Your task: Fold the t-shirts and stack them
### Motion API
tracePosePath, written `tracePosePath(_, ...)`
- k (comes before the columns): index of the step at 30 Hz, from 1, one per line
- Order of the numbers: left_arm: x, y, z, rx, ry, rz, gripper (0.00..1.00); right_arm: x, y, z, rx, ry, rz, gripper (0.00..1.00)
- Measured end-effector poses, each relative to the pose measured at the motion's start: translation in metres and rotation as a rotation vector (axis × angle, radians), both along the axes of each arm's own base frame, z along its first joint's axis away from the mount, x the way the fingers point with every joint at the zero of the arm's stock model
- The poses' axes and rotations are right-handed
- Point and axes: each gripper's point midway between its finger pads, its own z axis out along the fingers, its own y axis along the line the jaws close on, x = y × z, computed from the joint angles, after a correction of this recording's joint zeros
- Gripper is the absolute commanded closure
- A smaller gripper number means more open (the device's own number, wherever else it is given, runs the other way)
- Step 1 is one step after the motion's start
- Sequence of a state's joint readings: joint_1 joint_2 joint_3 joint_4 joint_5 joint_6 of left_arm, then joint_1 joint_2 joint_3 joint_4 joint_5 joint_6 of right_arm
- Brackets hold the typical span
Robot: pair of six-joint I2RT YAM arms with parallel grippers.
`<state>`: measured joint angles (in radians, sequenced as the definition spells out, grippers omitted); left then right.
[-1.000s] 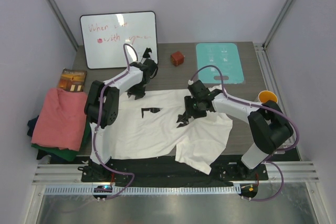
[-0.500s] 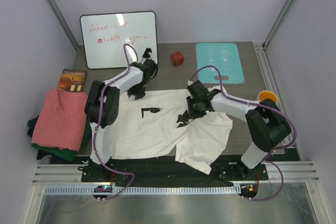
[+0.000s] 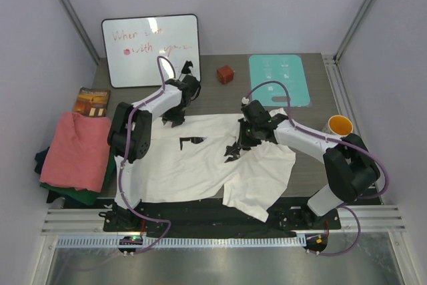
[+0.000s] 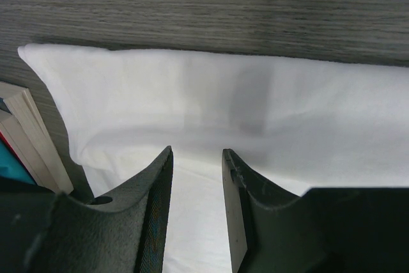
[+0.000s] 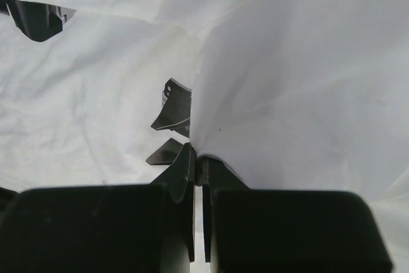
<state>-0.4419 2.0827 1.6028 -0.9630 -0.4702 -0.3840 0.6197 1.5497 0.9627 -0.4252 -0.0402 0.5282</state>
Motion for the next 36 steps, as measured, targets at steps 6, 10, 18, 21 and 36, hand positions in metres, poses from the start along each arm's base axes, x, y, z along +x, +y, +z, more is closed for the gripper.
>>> tracePosePath(6,0.001,0.000,0.001,-0.001,-0.001,0.000,0.63,-0.015,0.008,-0.015,0.052,0.087,0.004,0.92)
tracePosePath(10,0.002,-0.001,0.003,-0.004,-0.005,0.000,0.63,-0.037,-0.001,-0.033,0.039,0.164,-0.009,0.85)
tracePosePath(18,0.003,-0.002,0.003,-0.006,-0.005,-0.001,0.62,-0.053,-0.007,-0.039,0.031,0.219,-0.009,0.59)
tracePosePath(21,0.003,-0.002,0.002,-0.005,-0.003,-0.001,0.59,-0.059,-0.011,-0.036,0.025,0.229,-0.008,0.57)
tracePosePath(36,0.009,0.003,0.002,0.019,-0.039,0.012,0.59,0.018,-0.045,0.108,-0.014,-0.246,-0.110,0.67)
